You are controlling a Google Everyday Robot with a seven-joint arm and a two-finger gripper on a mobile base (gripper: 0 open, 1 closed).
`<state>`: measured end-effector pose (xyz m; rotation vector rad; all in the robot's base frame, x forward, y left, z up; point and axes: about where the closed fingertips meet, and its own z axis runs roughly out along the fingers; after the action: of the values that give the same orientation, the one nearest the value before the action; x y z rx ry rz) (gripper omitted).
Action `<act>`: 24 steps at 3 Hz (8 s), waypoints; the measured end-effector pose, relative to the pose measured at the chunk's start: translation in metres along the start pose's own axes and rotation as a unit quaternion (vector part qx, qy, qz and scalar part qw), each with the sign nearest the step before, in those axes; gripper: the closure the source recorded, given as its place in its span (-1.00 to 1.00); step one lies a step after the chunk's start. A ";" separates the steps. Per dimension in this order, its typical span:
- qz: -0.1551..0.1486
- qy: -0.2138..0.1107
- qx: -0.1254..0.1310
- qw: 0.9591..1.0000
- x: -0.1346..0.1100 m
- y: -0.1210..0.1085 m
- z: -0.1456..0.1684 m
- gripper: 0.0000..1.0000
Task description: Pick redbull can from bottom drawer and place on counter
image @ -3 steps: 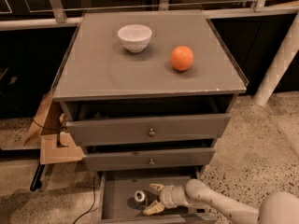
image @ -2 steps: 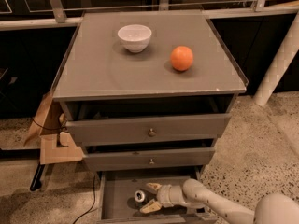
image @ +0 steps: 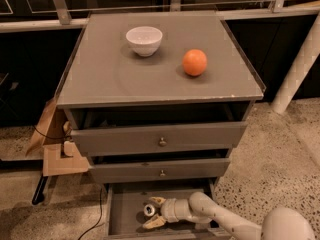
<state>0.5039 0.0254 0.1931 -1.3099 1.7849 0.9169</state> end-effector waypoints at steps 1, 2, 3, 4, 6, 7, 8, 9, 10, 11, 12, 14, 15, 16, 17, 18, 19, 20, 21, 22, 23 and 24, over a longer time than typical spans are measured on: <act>-0.004 -0.007 -0.021 1.000 -0.001 0.010 0.016 -0.06; -0.004 -0.007 -0.022 1.000 -0.001 0.010 0.016 0.40; -0.004 -0.007 -0.022 1.000 -0.001 0.010 0.016 0.87; -0.004 -0.007 -0.022 1.000 -0.001 0.010 0.016 1.00; -0.014 -0.018 0.015 1.000 -0.055 0.030 -0.044 1.00; -0.029 -0.013 0.031 0.999 -0.115 0.037 -0.100 1.00; -0.029 -0.013 0.031 0.999 -0.115 0.037 -0.100 1.00; -0.015 -0.017 0.029 0.999 -0.125 0.039 -0.107 1.00; 0.003 -0.027 0.043 0.999 -0.161 0.045 -0.131 1.00; 0.014 -0.033 0.064 0.997 -0.224 0.062 -0.177 1.00; -0.007 -0.037 0.090 0.995 -0.324 0.095 -0.245 1.00; -0.023 -0.025 0.097 0.995 -0.331 0.093 -0.250 1.00; -0.023 -0.042 0.100 0.994 -0.349 0.094 -0.258 1.00; -0.006 -0.061 0.108 0.992 -0.388 0.091 -0.278 1.00; 0.010 -0.074 0.117 0.990 -0.448 0.079 -0.312 1.00; -0.020 -0.091 0.125 0.988 -0.538 0.076 -0.347 1.00; -0.031 -0.099 0.140 0.985 -0.554 0.068 -0.362 1.00; -0.030 -0.098 0.138 0.985 -0.553 0.069 -0.361 1.00; -0.019 -0.094 0.147 0.984 -0.569 0.066 -0.367 1.00; 0.004 -0.087 0.152 0.985 -0.598 0.059 -0.381 1.00; 0.018 -0.084 0.159 0.984 -0.632 0.040 -0.396 1.00; 0.000 -0.101 0.160 0.982 -0.665 0.010 -0.392 1.00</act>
Offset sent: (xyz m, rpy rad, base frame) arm -0.0065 0.0150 -0.0047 0.0192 0.0086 0.0349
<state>0.5827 -0.0141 0.9599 -0.9770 1.6901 0.6982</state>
